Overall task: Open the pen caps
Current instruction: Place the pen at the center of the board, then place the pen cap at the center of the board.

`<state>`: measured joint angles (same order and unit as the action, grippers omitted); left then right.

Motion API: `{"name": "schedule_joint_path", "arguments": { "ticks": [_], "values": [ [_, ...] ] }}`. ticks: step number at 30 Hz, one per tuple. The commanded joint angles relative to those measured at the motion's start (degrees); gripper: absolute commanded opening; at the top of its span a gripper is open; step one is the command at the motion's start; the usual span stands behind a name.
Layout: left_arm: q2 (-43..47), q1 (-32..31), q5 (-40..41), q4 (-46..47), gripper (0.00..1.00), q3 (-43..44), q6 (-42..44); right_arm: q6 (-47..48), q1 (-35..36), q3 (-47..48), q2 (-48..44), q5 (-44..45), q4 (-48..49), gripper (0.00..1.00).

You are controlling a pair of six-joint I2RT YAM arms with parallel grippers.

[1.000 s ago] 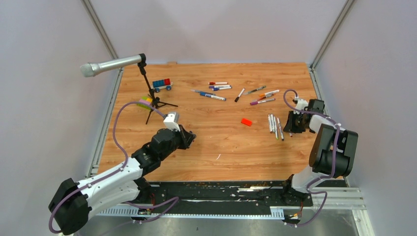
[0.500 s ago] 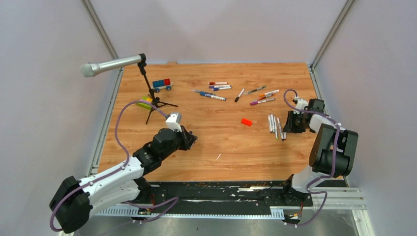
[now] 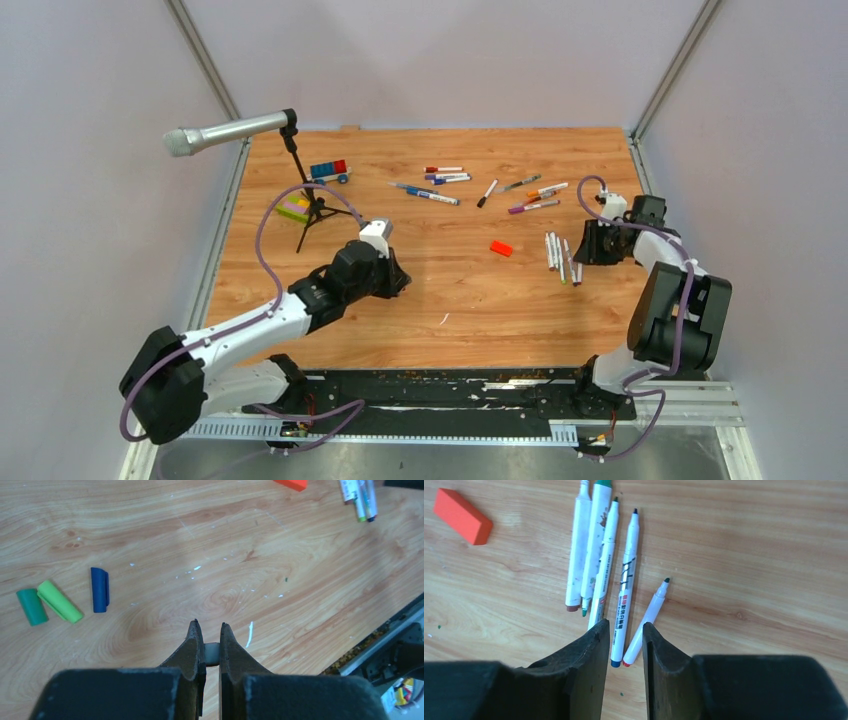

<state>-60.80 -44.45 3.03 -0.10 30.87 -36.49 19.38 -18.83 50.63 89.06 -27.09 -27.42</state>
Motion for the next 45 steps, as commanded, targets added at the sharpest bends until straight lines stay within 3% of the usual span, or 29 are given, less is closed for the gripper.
{"name": "schedule_joint_path", "arguments": {
  "ticks": [1, 13, 25, 28, 33, 39, 45],
  "values": [
    [-4.6, 0.1, 2.0, -8.3, 0.08, 6.2, 2.9, 5.5, -0.3, 2.9, -4.0, -4.7, -3.4, 0.32],
    [-25.9, 0.0, 11.6, -22.8, 0.12, 22.2, 11.0, 9.8, -0.7, 3.4, -6.5, -9.3, -6.6, 0.32],
    [-37.5, 0.1, 16.9, -27.2, 0.34, 31.8, 15.3, 9.9, -1.3, 3.3, -7.3, -10.2, -6.8, 0.33],
    [-38.0, 0.1, 17.2, -27.2, 0.40, 32.6, 15.7, 10.0, -1.5, 3.3, -7.5, -10.5, -6.9, 0.33],
    [-36.7, 0.1, 17.4, -28.3, 0.40, 34.2, 15.9, 10.1, -1.8, 3.2, -8.0, -11.2, -7.1, 0.33],
    [-28.9, 0.1, 16.5, -28.0, 0.43, 33.2, 15.8, 11.7, -2.0, 3.0, -9.7, -14.8, -8.0, 0.33],
    [-16.2, 0.1, 14.6, -22.9, 0.51, 24.6, 14.8, 11.4, -1.9, 3.4, -11.9, -18.8, -7.4, 0.33]
  ]
}}
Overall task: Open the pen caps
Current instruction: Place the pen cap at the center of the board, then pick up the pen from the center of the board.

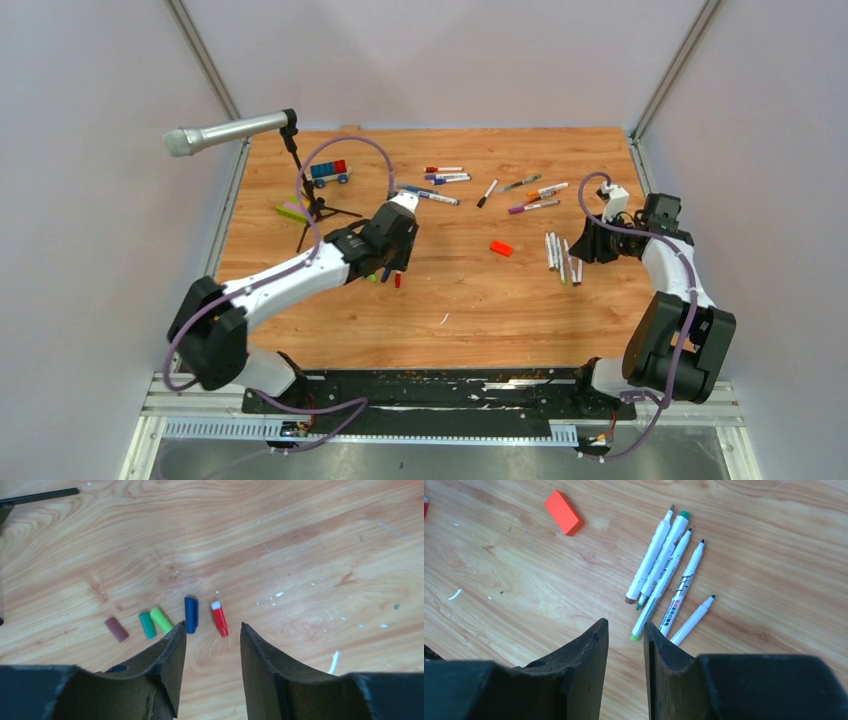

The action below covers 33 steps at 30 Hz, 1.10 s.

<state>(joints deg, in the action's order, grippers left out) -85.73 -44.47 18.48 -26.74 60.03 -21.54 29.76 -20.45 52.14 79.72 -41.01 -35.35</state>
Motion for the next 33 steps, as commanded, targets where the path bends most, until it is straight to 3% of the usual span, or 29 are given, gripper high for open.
{"name": "schedule_joint_path", "arguments": {
  "ticks": [1, 7, 10, 29, 33],
  "values": [
    [11.3, 0.1, -0.7, 4.9, 0.54, -6.4, -0.3, 0.7, -0.3, 2.0, -2.8, -5.4, 0.8, 0.33],
    [25.4, 0.2, 0.5, 9.9, 0.81, -15.6, -0.6, -1.6, 0.5, 5.1, -1.5, -7.1, 1.8, 0.33],
    [29.5, 0.2, 0.9, 10.2, 0.90, -18.3, -1.8, -3.2, 1.2, 8.9, 1.3, -7.8, 0.7, 0.33],
    [34.8, 0.2, 0.7, 8.4, 0.93, -21.5, -4.7, -4.4, 13.2, 47.3, 29.8, 4.5, -11.2, 0.37],
    [34.7, 0.2, 1.2, 8.0, 0.93, -21.4, -5.2, -10.6, 15.6, 53.9, 36.0, 4.8, -11.3, 0.38]
  ]
}}
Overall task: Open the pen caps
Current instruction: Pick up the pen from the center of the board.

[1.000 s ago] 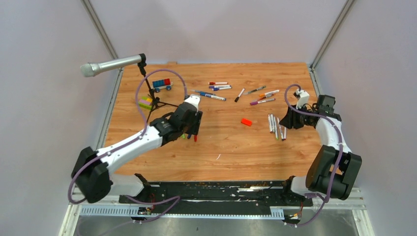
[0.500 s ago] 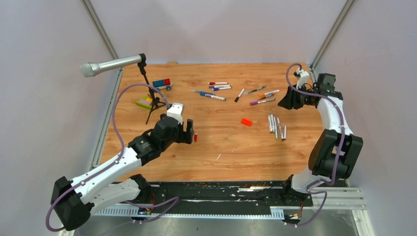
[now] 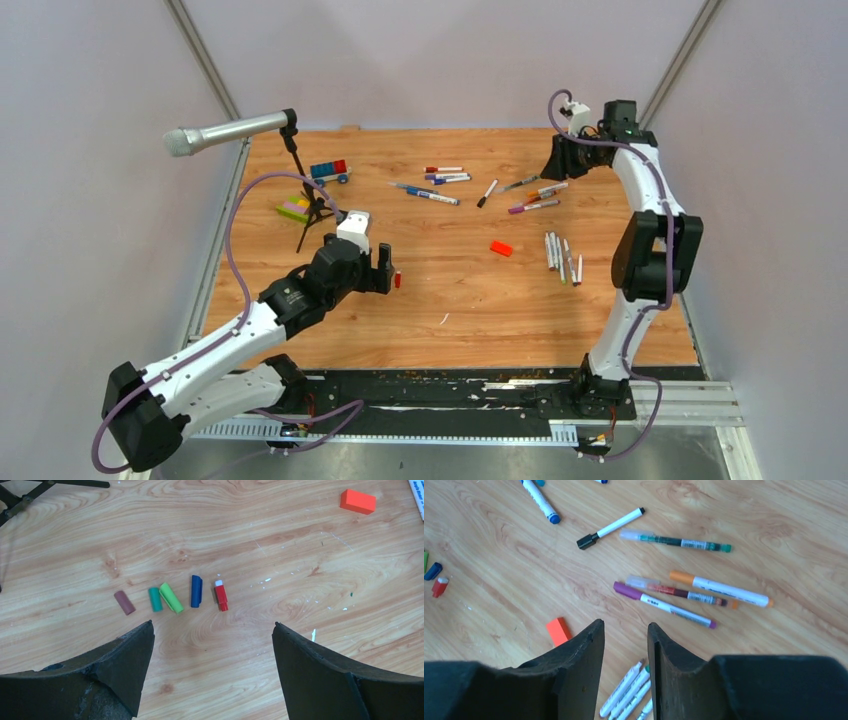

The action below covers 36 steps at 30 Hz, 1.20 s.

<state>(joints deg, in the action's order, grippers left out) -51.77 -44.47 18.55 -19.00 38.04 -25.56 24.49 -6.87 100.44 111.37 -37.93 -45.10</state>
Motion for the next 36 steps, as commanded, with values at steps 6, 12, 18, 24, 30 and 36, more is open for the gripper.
{"name": "schedule_joint_path", "arguments": {
  "ticks": [6, 12, 18, 24, 30, 36],
  "values": [
    [0.0, 0.2, 2.0, 0.2, 0.93, 1.0, -1.2, -18.1, 6.6, 8.1, 9.1, 10.9, 3.1, 0.42],
    [-1.5, 0.2, 2.4, 0.2, 0.93, 1.9, -0.7, -25.0, 12.5, 8.1, 11.7, 25.0, 7.7, 0.45],
    [-1.5, 0.2, 3.0, -0.3, 0.93, 1.6, -0.5, -29.6, 15.6, 10.0, 14.6, 35.7, 10.0, 0.47],
    [-1.4, 0.2, 3.6, -0.3, 0.93, 1.4, -0.3, -32.5, 17.9, 12.9, 17.8, 44.0, 11.5, 0.48],
    [-1.4, 0.2, 4.3, -0.4, 0.93, 1.3, 0.3, -35.8, 19.3, 14.0, 20.0, 50.8, 13.7, 0.46],
    [-2.0, 0.3, 4.8, -0.1, 0.93, 1.2, 0.8, -38.0, 19.9, 15.6, 22.5, 55.6, 13.1, 0.42]
  ]
}}
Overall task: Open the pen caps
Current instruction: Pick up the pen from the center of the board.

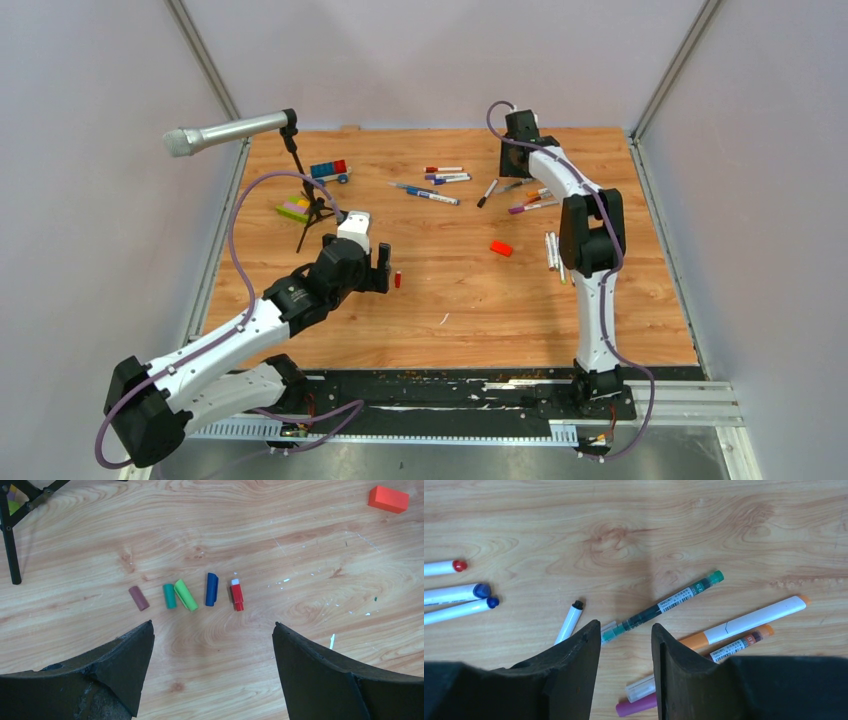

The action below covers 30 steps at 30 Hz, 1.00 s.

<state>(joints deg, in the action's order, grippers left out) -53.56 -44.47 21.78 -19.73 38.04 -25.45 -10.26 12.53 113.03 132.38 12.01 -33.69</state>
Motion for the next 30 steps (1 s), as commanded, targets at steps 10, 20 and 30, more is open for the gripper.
{"name": "schedule_joint_path", "arguments": {
  "ticks": [10, 20, 30],
  "values": [
    [-1.2, 0.3, 1.4, 1.1, 0.93, 1.4, 1.0, -7.9, 0.6, 4.3, 3.9, 6.6, 0.3, 0.39],
    [-1.3, 0.2, 1.4, 0.9, 0.93, 1.4, 0.9, -10.2, 0.5, 4.0, 5.1, 7.3, -0.8, 0.38],
    [-1.1, 0.3, 1.3, 0.7, 0.93, 1.5, 0.8, -11.3, 0.6, 2.5, 5.0, 6.7, -0.8, 0.37]
  ]
}}
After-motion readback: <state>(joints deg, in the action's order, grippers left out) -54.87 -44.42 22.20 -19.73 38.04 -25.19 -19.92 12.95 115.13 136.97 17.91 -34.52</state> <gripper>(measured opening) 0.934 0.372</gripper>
